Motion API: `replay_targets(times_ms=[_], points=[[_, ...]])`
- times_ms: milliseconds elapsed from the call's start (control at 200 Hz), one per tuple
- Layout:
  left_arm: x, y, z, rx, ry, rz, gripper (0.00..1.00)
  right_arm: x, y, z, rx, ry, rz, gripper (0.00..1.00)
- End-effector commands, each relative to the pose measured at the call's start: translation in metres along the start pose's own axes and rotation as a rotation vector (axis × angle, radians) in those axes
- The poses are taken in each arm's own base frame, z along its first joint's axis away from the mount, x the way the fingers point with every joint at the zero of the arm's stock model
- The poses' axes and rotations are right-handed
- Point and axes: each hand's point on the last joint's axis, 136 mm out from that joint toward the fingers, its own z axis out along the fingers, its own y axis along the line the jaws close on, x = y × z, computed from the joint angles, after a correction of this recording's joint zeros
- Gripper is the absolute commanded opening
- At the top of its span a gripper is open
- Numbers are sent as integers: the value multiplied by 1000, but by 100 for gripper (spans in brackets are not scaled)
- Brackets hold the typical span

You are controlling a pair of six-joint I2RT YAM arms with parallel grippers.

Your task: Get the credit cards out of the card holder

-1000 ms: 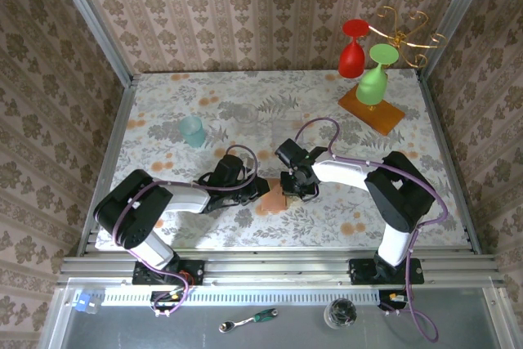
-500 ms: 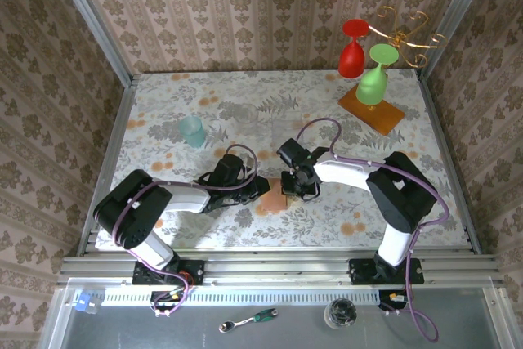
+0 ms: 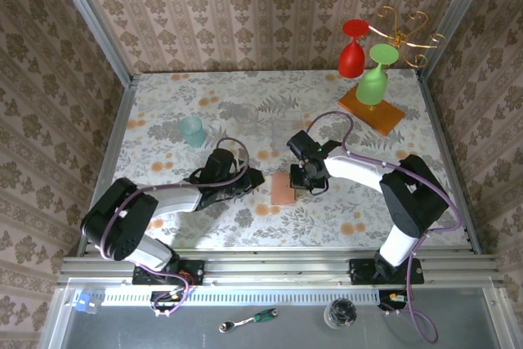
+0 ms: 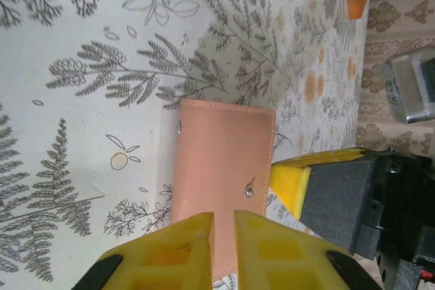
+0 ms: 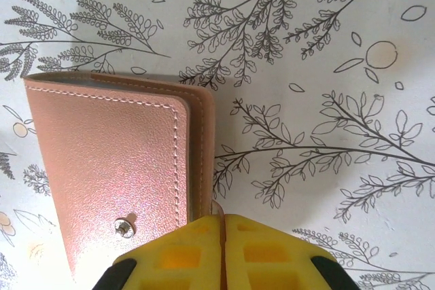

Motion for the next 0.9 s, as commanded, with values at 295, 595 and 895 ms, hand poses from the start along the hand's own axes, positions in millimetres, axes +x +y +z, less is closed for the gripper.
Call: replay_targets(times_ms=[295,595,895], points=[[-10,3,-31,-8,-71,32,18,-20,16,-37,-1,-33,-100,9],[-8,6,-46,-8,-98,32,18,-22,36,-45,-18,-39,-144,9],[-6,11,-58,0,-123,26,18,-21,57,-50,-21,-41,-176,9]])
